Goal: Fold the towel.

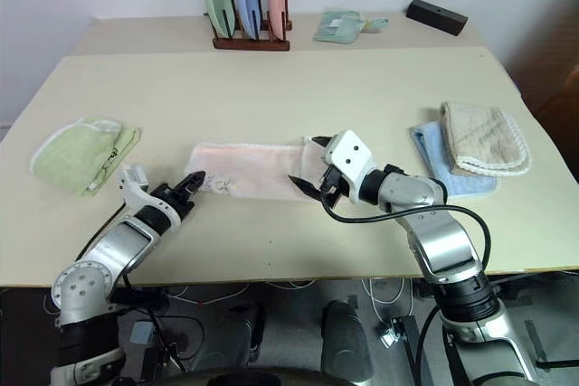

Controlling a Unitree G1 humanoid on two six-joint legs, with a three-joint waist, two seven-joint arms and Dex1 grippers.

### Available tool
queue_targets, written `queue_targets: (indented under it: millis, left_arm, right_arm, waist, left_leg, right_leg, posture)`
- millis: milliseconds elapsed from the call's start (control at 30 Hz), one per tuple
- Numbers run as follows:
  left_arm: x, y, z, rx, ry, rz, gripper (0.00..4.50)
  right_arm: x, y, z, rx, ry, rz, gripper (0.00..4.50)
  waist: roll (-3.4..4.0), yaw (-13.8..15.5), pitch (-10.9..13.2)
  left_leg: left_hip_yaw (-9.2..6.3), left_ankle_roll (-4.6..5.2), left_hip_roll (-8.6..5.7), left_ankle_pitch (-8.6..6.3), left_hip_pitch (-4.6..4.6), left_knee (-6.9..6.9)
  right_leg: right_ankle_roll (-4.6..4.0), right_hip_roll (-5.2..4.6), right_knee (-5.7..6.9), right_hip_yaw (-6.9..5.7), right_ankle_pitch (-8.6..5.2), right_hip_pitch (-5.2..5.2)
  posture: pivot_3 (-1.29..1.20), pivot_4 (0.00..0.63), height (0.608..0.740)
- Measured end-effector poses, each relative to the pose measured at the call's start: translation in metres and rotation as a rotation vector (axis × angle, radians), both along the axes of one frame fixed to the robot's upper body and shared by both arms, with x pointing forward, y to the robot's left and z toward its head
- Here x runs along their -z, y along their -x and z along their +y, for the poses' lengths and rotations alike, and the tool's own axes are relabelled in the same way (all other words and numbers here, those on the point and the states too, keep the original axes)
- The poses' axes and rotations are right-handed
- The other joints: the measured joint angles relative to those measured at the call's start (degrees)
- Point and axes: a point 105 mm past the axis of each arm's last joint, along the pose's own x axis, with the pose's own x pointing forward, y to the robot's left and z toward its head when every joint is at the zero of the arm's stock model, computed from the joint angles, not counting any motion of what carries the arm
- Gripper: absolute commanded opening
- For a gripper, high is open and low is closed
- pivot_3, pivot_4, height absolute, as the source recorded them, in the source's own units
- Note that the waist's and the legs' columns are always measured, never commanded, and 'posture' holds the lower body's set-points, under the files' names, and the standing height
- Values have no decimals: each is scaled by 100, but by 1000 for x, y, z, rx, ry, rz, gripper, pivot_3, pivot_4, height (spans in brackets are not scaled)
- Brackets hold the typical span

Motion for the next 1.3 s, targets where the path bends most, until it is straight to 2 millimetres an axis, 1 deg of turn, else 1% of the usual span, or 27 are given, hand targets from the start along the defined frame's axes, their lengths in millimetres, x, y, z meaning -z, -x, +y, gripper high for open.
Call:
queue_targets:
  millis: [33, 67, 133, 200, 267, 300, 333, 400, 467, 533, 567, 633, 700, 767, 800, 933, 1033, 1133, 1233, 1267, 1300]
  left_arm:
    - [-11, 0, 5, -5, -14, -48, 9]
    - [-23, 0, 14, -13, -50, -99, 9]
    - [-46, 3, 43, -71, -125, -183, 9]
    - [-62, 6, 64, -113, -182, -239, 9]
    - [-69, 6, 67, -101, -248, -262, 9]
    - [-73, 5, 65, -82, -287, -273, 9]
    - [-76, 3, 61, -56, -319, -287, 9]
    - [-86, -2, 39, 38, -387, -336, 9]
    - [-95, -3, 6, 179, -460, -402, 9]
    - [-96, 2, -27, 321, -527, -460, 9]
    - [-91, 5, -40, 385, -563, -470, 9]
    - [-69, 12, -73, 564, -700, -475, 9]
    - [-48, 18, -94, 680, -778, -460, 9]
    - [-32, 20, -107, 745, -840, -444, 9]
    - [-28, 20, -111, 764, -871, -446, 9]
    - [-27, 15, -124, 773, -889, -459, 9]
    - [-23, 14, -127, 776, -887, -437, 9]
    - [-18, 14, -131, 789, -870, -410, 972]
    - [-19, 15, -130, 800, -840, -400, 2364]
    - [-22, 16, -128, 801, -819, -401, 2973]
    - [-26, 17, -124, 795, -802, -404, 3459]
  right_arm:
    - [0, 0, 0, 0, 0, 1, 4500]
    - [1, 1, 0, -1, 0, 2, 4500]
    - [3, 2, -3, 4, 9, 9, 4500]
    - [4, 2, -5, 6, 18, 13, 4500]
    - [5, 1, -5, 7, 20, 16, 4500]
    - [6, 1, -6, 10, 21, 18, 4500]
    - [6, 0, -6, 13, 21, 20, 4500]
    - [8, -2, -8, 22, 20, 26, 4500]
    - [7, -4, -6, 25, 10, 27, 4500]
    - [7, -4, -5, 24, 6, 25, 4500]
    - [7, -4, -5, 26, 6, 26, 4500]
    - [9, -6, -7, 35, 9, 31, 4500]
    - [10, -6, -7, 40, 8, 31, 4500]
    - [10, -6, -8, 51, 9, 30, 4500]
    - [11, -6, -10, 59, 10, 31, 4500]
    - [17, -4, -12, 77, 8, 44, 4500]
    - [19, -3, -13, 85, 7, 47, 4500]
    - [17, -3, -13, 92, 6, 39, 4500]
    - [17, -4, -14, 101, 9, 34, 4500]
    - [17, -4, -13, 101, 9, 34, 4500]
    - [17, -4, -13, 101, 10, 33, 4500]
  waist:
    - [0, -1, 0]
    - [0, -12, 0]
    - [1, -32, 0]
    - [0, -14, 0]
    - [-1, 16, 0]
    - [-3, 34, 1]
    - [-5, 49, 2]
    - [-9, 81, 2]
    - [-9, 98, 3]
    - [-9, 85, 3]
    - [-9, 73, 3]
    - [-8, 25, 3]
    - [-8, -14, 3]
    - [-7, -39, 4]
    - [-8, -29, 4]
    - [-8, -7, 4]
    - [-8, -8, 5]
    - [-9, -19, 5]
    - [-9, -15, 5]
    - [-9, -21, 5]
    - [-9, -25, 5]
  left_leg:
    - [0, 0, 0, 0, 0, -1]
    - [0, 0, 1, 0, 0, -2]
    - [3, 0, 2, 0, 1, -8]
    - [4, 0, 1, 0, 0, -7]
    - [3, 0, 0, 0, -1, -4]
    - [3, 0, -1, 0, -3, -2]
    - [2, 0, -2, 0, -5, 0]
    - [2, 0, -3, 0, -6, 1]
    - [4, -1, -3, 0, -7, -1]
    - [5, -1, -3, 0, -6, -6]
    - [6, -1, -3, 0, -5, -8]
    - [5, -1, -2, 0, -5, -12]
    - [6, -1, -2, 0, -5, -12]
    - [6, 0, 0, 0, -5, -13]
    - [4, 0, 1, 0, -5, -13]
    - [4, 0, 0, 0, -9, -9]
    - [3, 0, 0, 0, -10, -9]
    - [3, 0, 0, 0, -9, -9]
    - [3, 0, 0, 0, -9, -9]
    - [3, 0, 0, 0, -9, -9]
    - [3, 0, 0, 0, -9, -9]
  right_leg:
    - [0, 0, 0, 0, 0, 0]
    - [0, 1, 0, 0, 0, -2]
    - [-1, 2, 1, 3, -1, -7]
    - [-1, 1, -3, 4, -1, -6]
    - [-1, 0, -4, 2, -1, -1]
    - [-1, 1, -7, 2, -1, 0]
    - [-1, 1, -9, 2, -1, 2]
    - [-2, 1, -11, 3, 0, 3]
    - [-1, 1, -12, 4, 0, 2]
    - [0, 1, -15, 6, 0, 0]
    - [1, 1, -14, 7, 0, -1]
    - [0, 3, -13, 6, 0, -3]
    - [0, 3, -13, 7, 0, -3]
    - [1, 5, -11, 7, 0, -7]
    - [1, 5, -10, 6, 0, -7]
    - [4, 4, -12, 6, 0, -6]
    - [20, 4, -10, 6, 8, -7]
    - [20, 4, -10, 5, 8, -7]
    - [21, 4, -10, 5, 9, -7]
    - [21, 4, -10, 6, 9, -8]
    - [21, 4, -9, 6, 9, -8]
  posture:
    - [0, 150, 740]
    - [0, 150, 740]
    - [0, 150, 740]
    - [0, 150, 740]
    - [0, 150, 740]
    - [0, 150, 740]
    - [0, 150, 740]
    - [0, 150, 740]
    - [0, 150, 740]
    - [0, 150, 740]
    - [0, 150, 740]
    - [0, 150, 740]
    - [0, 150, 740]
    - [0, 150, 740]
    - [0, 150, 740]
    - [0, 150, 740]
    - [0, 150, 740]
    - [0, 150, 740]
    - [0, 150, 740]
    - [0, 150, 740]
    - [0, 150, 740]
